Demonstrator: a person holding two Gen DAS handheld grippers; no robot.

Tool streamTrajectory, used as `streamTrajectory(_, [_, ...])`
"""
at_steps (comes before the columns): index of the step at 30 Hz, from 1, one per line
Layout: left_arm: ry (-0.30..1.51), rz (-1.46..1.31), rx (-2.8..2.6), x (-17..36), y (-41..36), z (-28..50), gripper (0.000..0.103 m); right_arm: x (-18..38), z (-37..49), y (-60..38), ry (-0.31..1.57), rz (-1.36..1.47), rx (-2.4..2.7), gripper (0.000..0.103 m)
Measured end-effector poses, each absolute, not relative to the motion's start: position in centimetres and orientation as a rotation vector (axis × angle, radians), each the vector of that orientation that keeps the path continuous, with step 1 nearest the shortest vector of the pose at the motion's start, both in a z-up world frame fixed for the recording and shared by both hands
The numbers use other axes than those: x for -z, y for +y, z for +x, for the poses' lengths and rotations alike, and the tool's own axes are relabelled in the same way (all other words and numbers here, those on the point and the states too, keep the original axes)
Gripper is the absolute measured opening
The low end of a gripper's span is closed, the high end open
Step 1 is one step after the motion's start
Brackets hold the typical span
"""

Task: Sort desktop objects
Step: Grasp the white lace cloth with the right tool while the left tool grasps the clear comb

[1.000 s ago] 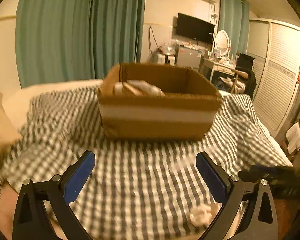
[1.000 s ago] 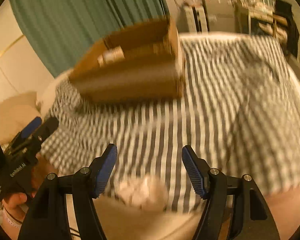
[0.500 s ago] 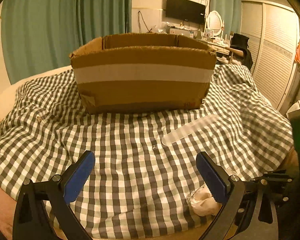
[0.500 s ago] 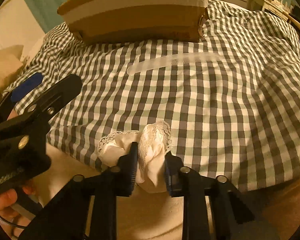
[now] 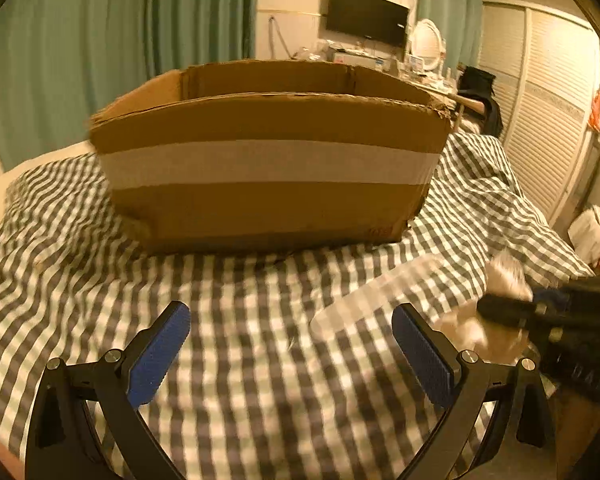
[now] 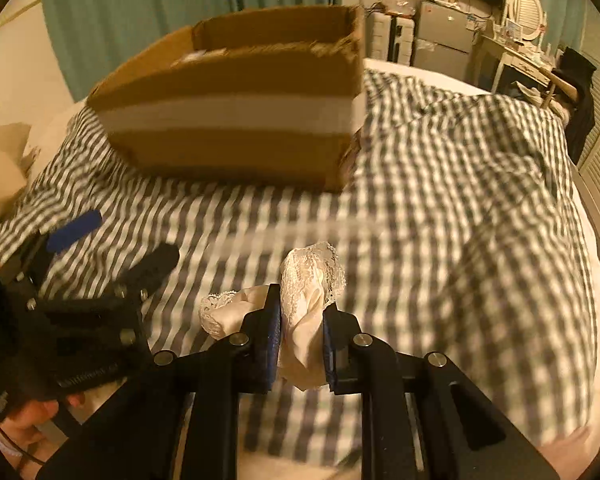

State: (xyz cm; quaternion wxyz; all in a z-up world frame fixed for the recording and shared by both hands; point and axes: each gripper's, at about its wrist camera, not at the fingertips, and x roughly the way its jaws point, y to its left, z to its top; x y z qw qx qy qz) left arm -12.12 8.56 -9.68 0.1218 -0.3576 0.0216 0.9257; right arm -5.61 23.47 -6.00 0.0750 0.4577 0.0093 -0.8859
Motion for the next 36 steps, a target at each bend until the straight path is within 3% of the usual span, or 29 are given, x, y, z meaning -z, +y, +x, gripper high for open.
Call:
streamTrajectory(17, [0.316,-1.069,-2.378,15.0,15.6,-17.2,0.102,4.4,-10.6,29.3,-0.146,1.299,2.767,0.017])
streamTrajectory(22, [0.331,-1.083,-2.292,15.1,16.3,-17.0,0.068,4.4,-10.5,29.4,-0.156,1.294,2.757,0.017])
streamTrajectory(24, [0.318,-1.089,-2.263,15.0,16.4,-16.8,0.042,4.6,-10.4,29.5,-0.174,1.302,2.746,0.018])
streamTrajectory(28, [0.292,-1.108,-2.229,14.8,16.4,-16.3,0.008,4.4,-10.2,29.5,-0.184,1.295,2.75,0.018])
streamTrajectory(36, [0.185,-1.145,-2.237,14.7,15.7,-15.1,0.004,4.1,-9.4,29.5,-0.193,1.279,2.751,0.018])
